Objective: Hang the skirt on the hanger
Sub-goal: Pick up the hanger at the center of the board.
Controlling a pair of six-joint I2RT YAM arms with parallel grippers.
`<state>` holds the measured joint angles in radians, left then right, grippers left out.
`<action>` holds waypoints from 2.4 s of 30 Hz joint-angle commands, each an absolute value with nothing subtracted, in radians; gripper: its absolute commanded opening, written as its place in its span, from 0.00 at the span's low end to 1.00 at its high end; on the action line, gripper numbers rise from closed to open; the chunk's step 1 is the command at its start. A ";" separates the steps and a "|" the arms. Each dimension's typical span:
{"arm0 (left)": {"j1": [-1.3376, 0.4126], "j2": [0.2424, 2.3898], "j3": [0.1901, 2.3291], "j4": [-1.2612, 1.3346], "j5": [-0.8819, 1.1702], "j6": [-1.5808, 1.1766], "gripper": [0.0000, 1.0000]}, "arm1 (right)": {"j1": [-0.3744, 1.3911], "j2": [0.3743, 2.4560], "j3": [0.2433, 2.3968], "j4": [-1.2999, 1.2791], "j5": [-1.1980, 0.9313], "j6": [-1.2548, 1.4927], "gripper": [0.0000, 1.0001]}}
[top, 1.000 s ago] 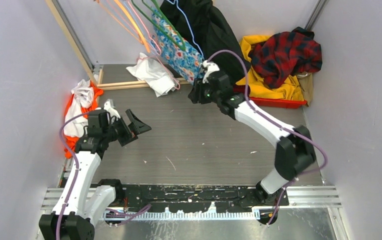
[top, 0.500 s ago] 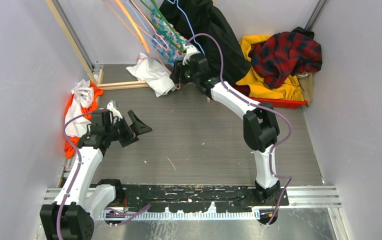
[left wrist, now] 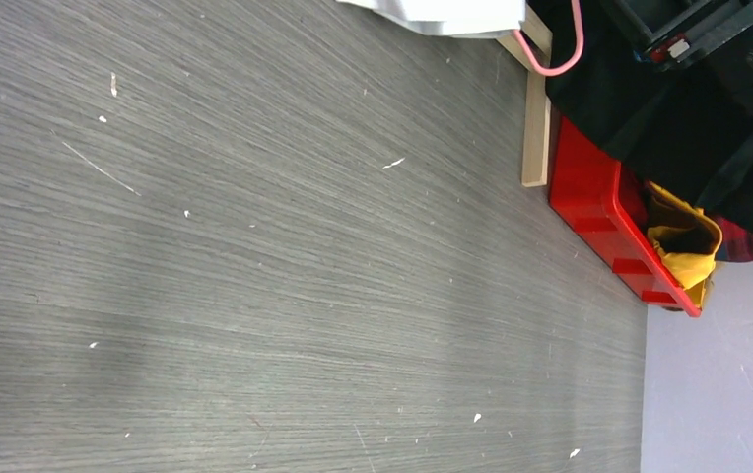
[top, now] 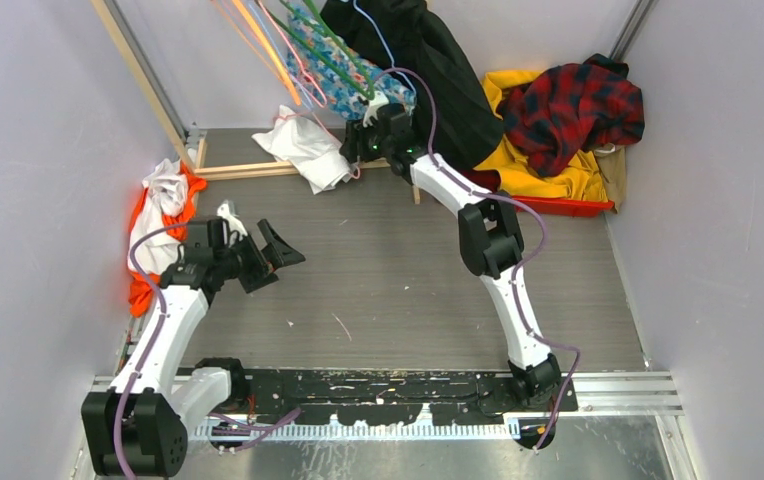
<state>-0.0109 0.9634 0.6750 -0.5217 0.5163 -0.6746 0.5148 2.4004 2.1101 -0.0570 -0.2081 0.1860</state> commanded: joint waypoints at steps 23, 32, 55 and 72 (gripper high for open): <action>-0.004 1.076 0.681 -0.376 0.521 -0.686 1.00 | 0.509 2.453 2.156 0.066 -0.311 0.179 0.60; -0.003 1.081 0.678 -0.369 0.519 -0.684 1.00 | 0.526 2.453 2.156 0.080 -0.267 0.153 0.34; -0.003 1.012 0.645 -0.366 0.537 -0.706 1.00 | 0.611 1.942 1.431 0.381 -0.213 0.196 0.01; -0.003 0.927 0.630 -0.408 0.543 -0.706 1.00 | 0.751 1.763 1.139 0.370 -0.102 0.238 0.01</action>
<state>-0.0109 0.9546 0.6373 -0.4187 0.5205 -0.7036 0.6903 1.8904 1.1736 0.3389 -0.1478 0.2413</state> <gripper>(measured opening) 0.998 0.073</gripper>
